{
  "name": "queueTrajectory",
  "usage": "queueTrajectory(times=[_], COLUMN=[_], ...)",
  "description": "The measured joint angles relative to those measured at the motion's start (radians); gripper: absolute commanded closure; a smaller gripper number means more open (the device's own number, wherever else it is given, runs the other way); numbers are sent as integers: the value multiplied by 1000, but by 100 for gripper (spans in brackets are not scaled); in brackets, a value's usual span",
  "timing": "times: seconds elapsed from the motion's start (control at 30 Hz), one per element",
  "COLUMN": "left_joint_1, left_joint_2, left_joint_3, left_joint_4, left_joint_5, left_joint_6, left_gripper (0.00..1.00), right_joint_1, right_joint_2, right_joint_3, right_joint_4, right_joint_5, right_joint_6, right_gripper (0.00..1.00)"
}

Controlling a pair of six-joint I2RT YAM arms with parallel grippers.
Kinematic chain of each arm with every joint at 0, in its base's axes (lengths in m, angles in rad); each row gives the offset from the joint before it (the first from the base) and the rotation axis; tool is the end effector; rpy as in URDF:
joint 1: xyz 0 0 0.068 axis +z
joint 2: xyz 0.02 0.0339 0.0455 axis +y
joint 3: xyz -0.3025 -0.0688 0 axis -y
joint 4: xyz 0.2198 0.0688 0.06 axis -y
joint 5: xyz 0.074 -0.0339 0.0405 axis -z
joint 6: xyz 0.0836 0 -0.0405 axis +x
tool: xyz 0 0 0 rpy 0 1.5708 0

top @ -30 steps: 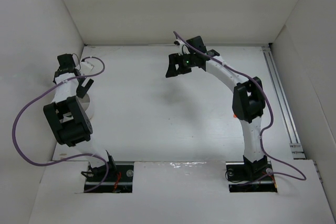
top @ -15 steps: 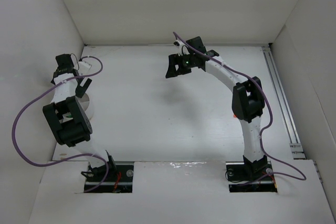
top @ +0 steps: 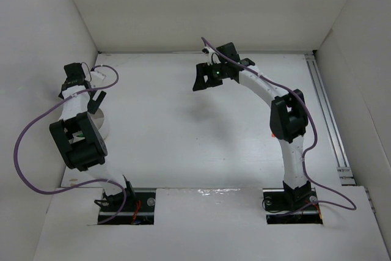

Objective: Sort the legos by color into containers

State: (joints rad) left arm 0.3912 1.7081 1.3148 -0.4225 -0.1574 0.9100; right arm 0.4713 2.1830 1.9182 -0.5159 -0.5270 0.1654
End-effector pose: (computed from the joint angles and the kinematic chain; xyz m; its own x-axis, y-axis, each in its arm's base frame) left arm 0.3599 0.1626 0.2703 -0.7889 0.5181 -0.3305 0.2395 0.7545 0.6111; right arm 0.4492 0.2761 0.2585 -0.7355 -0.2151 -0.6424 -0.5978 0.6522 0.4661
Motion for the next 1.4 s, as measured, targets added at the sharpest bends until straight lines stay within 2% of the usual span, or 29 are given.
queueTrajectory(times=[1.4], left_joint_1=[16], left_joint_2=[11], left_joint_3=[16], left_joint_4=[39], left_joint_5=[4], left_joint_6=[-19], left_gripper=[0], right_joint_1=[0], right_joint_2=[0], right_joint_3=[0], right_joint_4=[0], right_joint_5=[5], right_joint_6=[-3], right_gripper=[19])
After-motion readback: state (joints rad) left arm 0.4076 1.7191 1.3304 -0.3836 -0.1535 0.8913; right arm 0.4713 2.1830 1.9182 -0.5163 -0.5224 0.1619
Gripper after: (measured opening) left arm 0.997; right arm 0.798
